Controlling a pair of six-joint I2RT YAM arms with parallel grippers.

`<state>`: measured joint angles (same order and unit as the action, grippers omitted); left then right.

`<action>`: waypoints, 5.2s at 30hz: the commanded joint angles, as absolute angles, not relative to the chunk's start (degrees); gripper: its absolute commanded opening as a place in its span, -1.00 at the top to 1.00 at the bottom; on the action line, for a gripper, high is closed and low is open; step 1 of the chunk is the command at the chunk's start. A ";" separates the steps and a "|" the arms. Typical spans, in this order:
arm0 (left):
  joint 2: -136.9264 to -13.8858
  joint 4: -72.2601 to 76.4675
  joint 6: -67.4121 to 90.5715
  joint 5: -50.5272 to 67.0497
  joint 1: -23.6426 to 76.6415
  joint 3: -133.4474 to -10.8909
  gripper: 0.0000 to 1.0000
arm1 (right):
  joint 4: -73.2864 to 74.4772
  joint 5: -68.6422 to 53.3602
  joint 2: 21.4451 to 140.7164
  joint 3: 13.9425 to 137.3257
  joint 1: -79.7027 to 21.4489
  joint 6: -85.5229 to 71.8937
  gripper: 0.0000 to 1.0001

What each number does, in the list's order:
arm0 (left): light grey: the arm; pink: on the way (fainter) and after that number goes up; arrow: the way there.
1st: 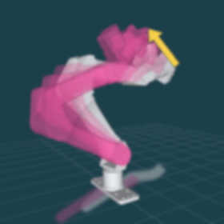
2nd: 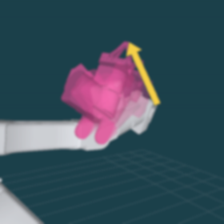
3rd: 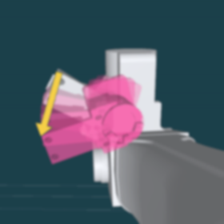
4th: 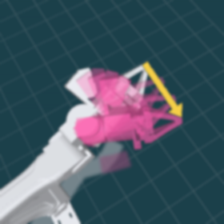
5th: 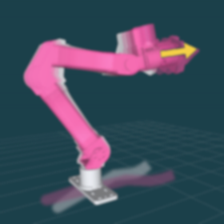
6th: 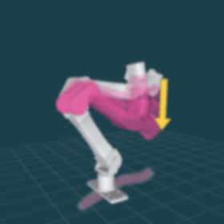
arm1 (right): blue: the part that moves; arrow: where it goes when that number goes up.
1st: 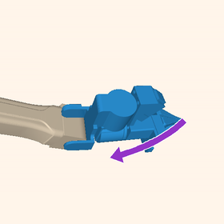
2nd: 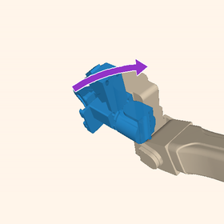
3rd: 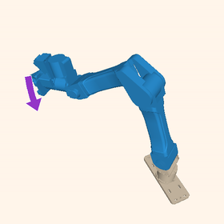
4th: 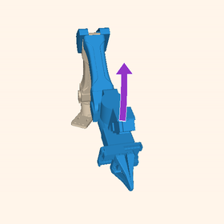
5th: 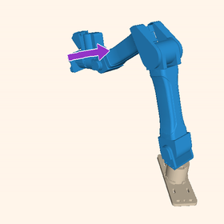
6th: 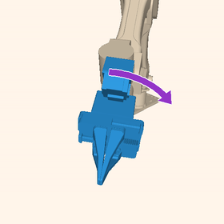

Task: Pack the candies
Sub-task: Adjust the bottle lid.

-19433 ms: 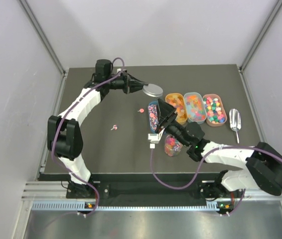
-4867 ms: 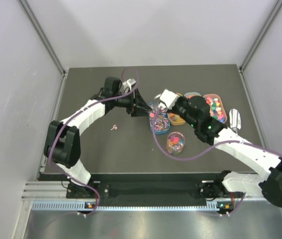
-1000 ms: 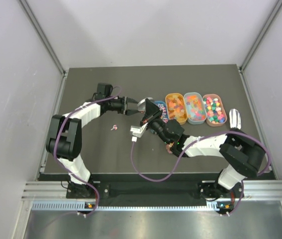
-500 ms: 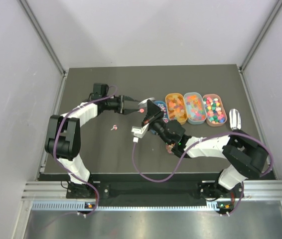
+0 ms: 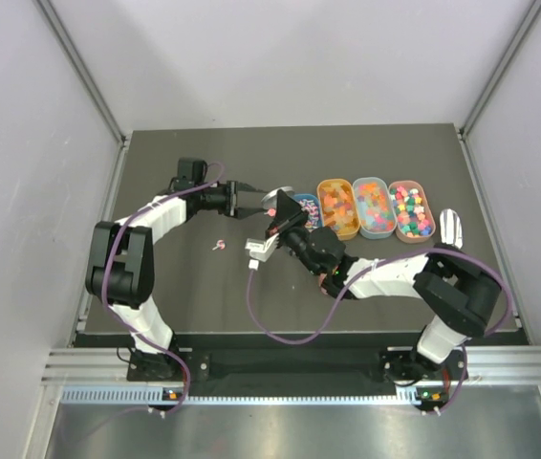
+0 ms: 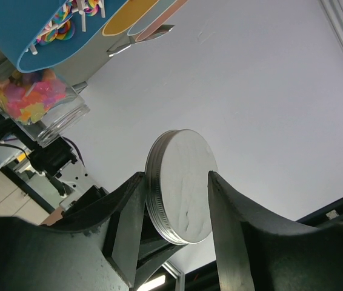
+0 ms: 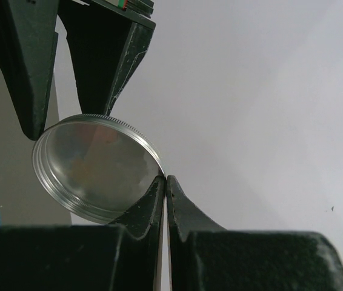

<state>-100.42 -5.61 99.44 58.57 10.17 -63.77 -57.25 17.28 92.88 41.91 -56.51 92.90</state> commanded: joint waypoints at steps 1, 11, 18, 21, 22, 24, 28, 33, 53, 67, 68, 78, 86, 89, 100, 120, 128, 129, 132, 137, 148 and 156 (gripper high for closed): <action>-97.30 -4.04 99.58 59.59 10.28 -65.48 0.00 | -57.92 18.02 94.48 45.17 -57.13 91.85 1.00; -97.21 -4.04 99.32 59.59 10.28 -65.22 0.06 | -57.57 18.28 94.48 45.88 -57.66 92.37 1.00; -96.50 -4.48 98.96 59.33 10.28 -64.51 -0.01 | -57.21 18.81 93.96 45.97 -57.30 92.81 1.00; -96.68 -4.04 99.05 59.33 10.28 -64.77 -0.01 | -57.39 18.63 93.78 45.17 -57.31 93.52 1.00; -96.68 -4.13 99.05 59.24 10.28 -64.78 -0.01 | -57.22 18.63 93.78 45.35 -57.30 93.25 1.00; -96.59 -3.96 98.88 59.24 10.28 -64.69 -0.01 | -56.78 18.72 93.78 45.96 -57.22 93.25 1.00; -96.33 -4.04 98.70 59.06 10.28 -64.16 0.01 | -56.52 18.98 94.13 47.11 -57.30 93.34 1.00; -95.98 -4.40 98.17 58.97 10.28 -63.90 0.02 | -56.25 19.07 94.13 47.90 -56.95 93.69 1.00; -97.47 -0.70 100.28 58.80 10.20 -65.22 0.33 | -53.79 21.80 90.79 43.42 -61.35 91.67 1.00; -97.21 2.02 100.55 58.54 9.58 -64.60 1.00 | -48.28 23.29 89.83 42.98 -62.23 91.58 0.34; -97.21 2.02 100.55 58.54 9.49 -64.51 1.00 | -46.77 24.60 89.04 43.07 -62.40 91.32 -0.72; -96.51 7.64 96.52 57.75 8.96 -63.02 1.00 | -13.50 29.10 72.43 52.67 -60.57 58.16 -0.99; -93.26 17.86 77.47 60.38 9.67 -58.52 1.00 | 37.40 -18.41 80.05 89.80 -33.34 24.34 -0.93; -92.38 7.66 63.40 62.22 11.42 -62.82 1.00 | 51.73 -30.28 85.05 99.29 -30.77 30.66 -0.89; -88.59 2.37 51.68 63.63 19.86 -63.55 1.00 | 71.37 -31.23 86.66 99.24 -35.67 43.85 -0.91; -91.93 14.06 66.27 65.83 22.32 -64.25 1.00 | 62.49 -17.49 87.28 97.21 -43.07 43.42 -1.00; -91.15 15.99 68.73 65.83 22.94 -63.99 1.00 | 61.96 -18.45 90.79 101.33 -43.24 41.92 -1.00; -91.14 16.26 68.99 65.83 22.94 -63.81 1.00 | 61.96 -18.81 91.49 101.69 -43.33 42.01 -0.99; -90.97 16.35 69.26 66.09 23.03 -63.72 1.00 | 61.88 -19.94 92.11 102.30 -43.59 42.01 -0.99; -90.70 16.96 69.78 66.18 23.47 -63.72 1.00 | 62.14 -21.18 93.69 103.97 -44.21 41.40 -0.99; -91.76 17.67 70.93 65.92 23.47 -63.46 1.00 | 62.05 -20.66 92.99 104.85 -44.82 41.57 -0.99; -92.02 18.28 71.45 66.27 23.47 -63.28 1.00 | 62.67 -20.04 92.46 103.54 -44.82 42.80 -0.26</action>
<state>-93.27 14.13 71.33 64.93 23.07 -63.24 63.55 -19.49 93.76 102.17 -44.16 42.57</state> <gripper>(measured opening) 0.196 0.766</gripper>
